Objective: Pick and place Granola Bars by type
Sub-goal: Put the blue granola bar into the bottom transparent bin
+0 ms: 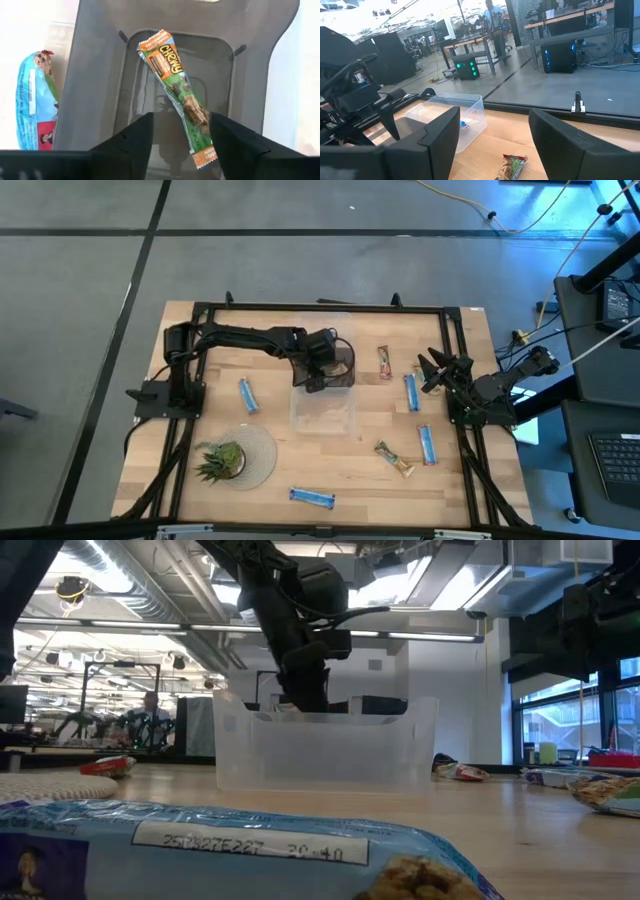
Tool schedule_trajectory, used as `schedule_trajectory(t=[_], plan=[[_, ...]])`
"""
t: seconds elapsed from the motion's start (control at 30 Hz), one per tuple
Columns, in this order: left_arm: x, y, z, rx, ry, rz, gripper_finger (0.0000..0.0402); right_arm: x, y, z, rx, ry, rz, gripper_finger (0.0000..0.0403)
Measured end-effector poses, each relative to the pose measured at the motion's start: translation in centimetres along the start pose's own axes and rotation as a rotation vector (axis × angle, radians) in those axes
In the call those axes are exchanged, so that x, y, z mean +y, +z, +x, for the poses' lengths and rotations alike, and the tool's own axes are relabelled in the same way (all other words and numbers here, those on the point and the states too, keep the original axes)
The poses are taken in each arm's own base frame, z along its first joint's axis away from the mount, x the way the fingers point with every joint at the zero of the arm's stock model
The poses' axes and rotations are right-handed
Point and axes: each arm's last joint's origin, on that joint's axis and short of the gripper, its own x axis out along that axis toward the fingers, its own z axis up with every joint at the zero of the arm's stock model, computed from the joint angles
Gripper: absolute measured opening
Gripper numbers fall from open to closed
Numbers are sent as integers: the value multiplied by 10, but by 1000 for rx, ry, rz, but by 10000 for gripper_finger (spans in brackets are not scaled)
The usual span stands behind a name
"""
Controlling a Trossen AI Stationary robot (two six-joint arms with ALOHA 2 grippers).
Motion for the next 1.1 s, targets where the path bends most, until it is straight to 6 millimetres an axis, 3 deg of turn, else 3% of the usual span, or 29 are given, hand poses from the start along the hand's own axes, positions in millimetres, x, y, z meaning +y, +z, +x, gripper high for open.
schedule_trajectory(t=[0.33,0.57,0.73,0.87,1.1], plan=[[0,6,-17,-64,-7,-12,259,0,0,0,0,0,-2,239],[-3,11,-61,-175,-6,-31,262,0,-1,0,2,0,-11,239],[-29,14,-109,-312,-43,93,262,-1,-3,0,7,0,-35,239],[-50,11,-140,-383,-87,88,262,-1,-3,0,10,8,-34,239],[-98,1,-163,-425,-199,160,262,0,-3,0,13,16,2,239]])
